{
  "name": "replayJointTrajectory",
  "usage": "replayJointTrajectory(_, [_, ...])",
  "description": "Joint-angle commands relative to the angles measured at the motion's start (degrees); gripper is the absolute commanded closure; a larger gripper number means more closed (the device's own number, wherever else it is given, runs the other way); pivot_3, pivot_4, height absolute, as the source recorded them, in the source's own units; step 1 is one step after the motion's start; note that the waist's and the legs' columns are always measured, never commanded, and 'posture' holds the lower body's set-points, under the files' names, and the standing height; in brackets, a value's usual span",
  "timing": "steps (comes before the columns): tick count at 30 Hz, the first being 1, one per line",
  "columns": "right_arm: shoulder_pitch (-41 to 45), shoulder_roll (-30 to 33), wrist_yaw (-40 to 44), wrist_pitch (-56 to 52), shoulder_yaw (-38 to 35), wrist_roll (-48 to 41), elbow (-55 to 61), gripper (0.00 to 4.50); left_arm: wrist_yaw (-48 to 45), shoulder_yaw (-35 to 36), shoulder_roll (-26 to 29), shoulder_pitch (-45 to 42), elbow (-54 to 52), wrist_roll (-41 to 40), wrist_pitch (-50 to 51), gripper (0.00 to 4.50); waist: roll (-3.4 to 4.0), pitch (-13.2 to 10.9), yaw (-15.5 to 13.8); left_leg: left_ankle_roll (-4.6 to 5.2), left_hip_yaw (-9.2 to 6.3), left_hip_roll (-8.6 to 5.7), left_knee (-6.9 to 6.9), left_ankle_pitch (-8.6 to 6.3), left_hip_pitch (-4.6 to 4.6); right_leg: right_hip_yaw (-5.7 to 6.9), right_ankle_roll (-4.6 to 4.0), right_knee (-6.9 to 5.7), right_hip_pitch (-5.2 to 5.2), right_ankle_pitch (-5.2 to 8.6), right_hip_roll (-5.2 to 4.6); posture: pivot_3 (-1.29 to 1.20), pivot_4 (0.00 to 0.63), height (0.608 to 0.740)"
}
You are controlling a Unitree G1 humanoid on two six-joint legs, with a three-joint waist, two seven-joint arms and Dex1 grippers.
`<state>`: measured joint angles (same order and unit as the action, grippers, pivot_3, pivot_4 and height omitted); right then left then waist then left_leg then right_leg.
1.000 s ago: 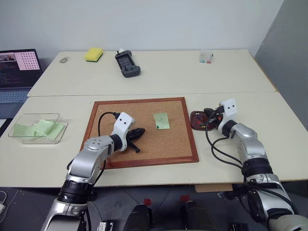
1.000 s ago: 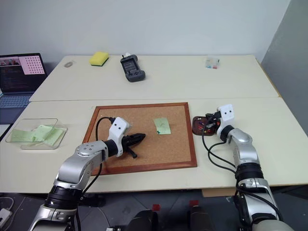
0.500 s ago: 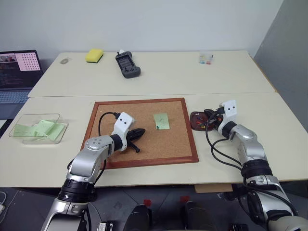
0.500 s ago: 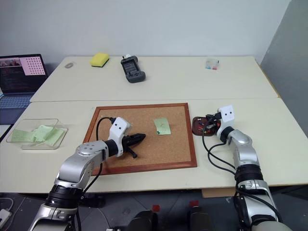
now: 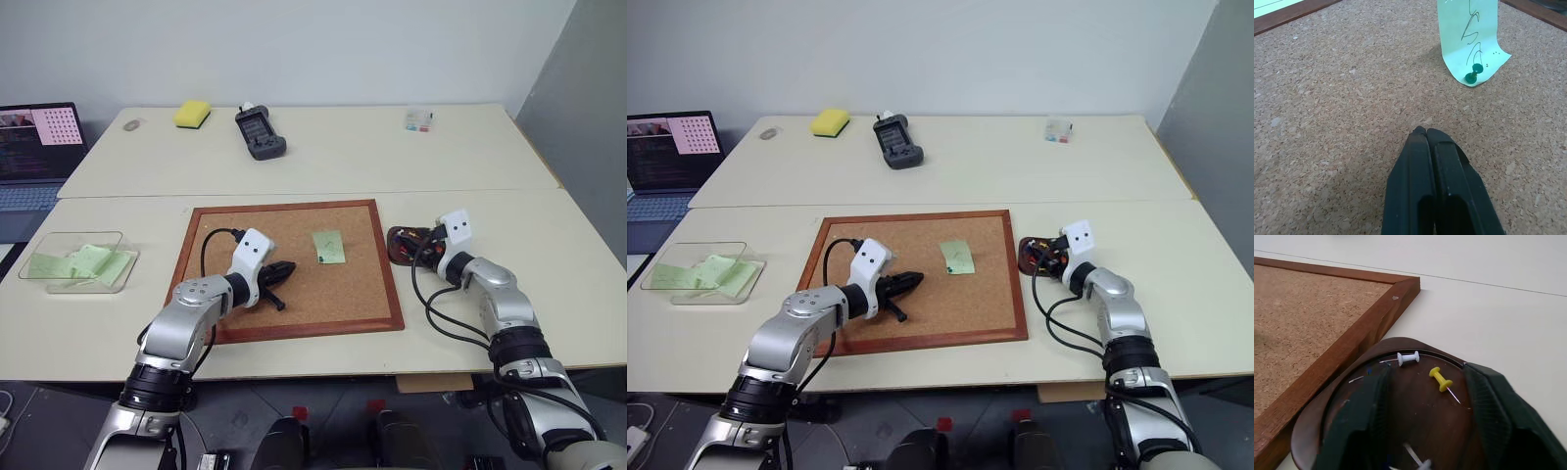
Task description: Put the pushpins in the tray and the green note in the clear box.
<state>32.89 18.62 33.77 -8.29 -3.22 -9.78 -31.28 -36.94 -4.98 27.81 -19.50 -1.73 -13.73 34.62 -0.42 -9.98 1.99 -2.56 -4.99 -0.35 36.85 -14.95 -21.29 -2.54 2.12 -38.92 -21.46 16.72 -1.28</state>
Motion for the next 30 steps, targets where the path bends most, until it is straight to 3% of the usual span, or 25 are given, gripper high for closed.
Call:
replayJointTrajectory(1, [0.4,1.3,0.0,0.3,-1.4,-0.7,3.2,1.15,-0.6,-2.1,-0.2,1.5,1.4,0.8,1.8,4.50,0.00,0.0,0.0,0.00,0.00,0.00,0.00,0.00,0.00,0.00,0.00,0.00,0.00,0.00,0.00,0.00,0.150,0.740])
replayJointTrajectory(5, [0.0,2.2,2.1,-0.9,-1.9,-3.1,9.1,0.31,-0.6,-2.0,-0.2,1.4,1.5,0.9,1.7,4.50,0.01,0.0,0.0,0.00,0.00,0.00,-0.02,0.00,-0.02,0.00,0.00,0.01,-0.02,0.00,0.00,0.00,0.150,0.740])
replayJointTrajectory(14, [-1.9,5.7,8.5,-10.6,-1.3,-9.5,23.0,0.31,-1.1,-2.2,0.0,0.8,2.4,1.0,1.2,4.50,0.00,0.0,-0.1,0.00,-0.05,0.00,-0.03,0.00,-0.06,0.03,0.01,0.06,-0.03,0.01,-0.01,0.00,0.150,0.740])
replayJointTrajectory(21, [-3.7,9.1,22.3,-13.4,9.1,-10.4,32.0,0.31,-1.5,-2.5,-0.1,0.4,3.0,1.2,1.0,4.50,-0.01,0.0,-0.1,0.00,-0.10,0.00,-0.03,0.00,-0.07,0.08,0.03,0.08,-0.02,0.02,0.00,0.00,0.150,0.740])
replayJointTrajectory(30, [0.6,2.1,24.2,-12.1,18.7,-7.1,27.8,0.31,-1.5,-2.3,0.0,1.2,1.8,1.2,1.5,4.50,-0.04,0.0,-0.1,-0.01,-0.40,-0.01,-0.02,0.00,-0.09,0.11,0.03,0.09,-0.04,0.02,-0.01,0.00,0.150,0.740])
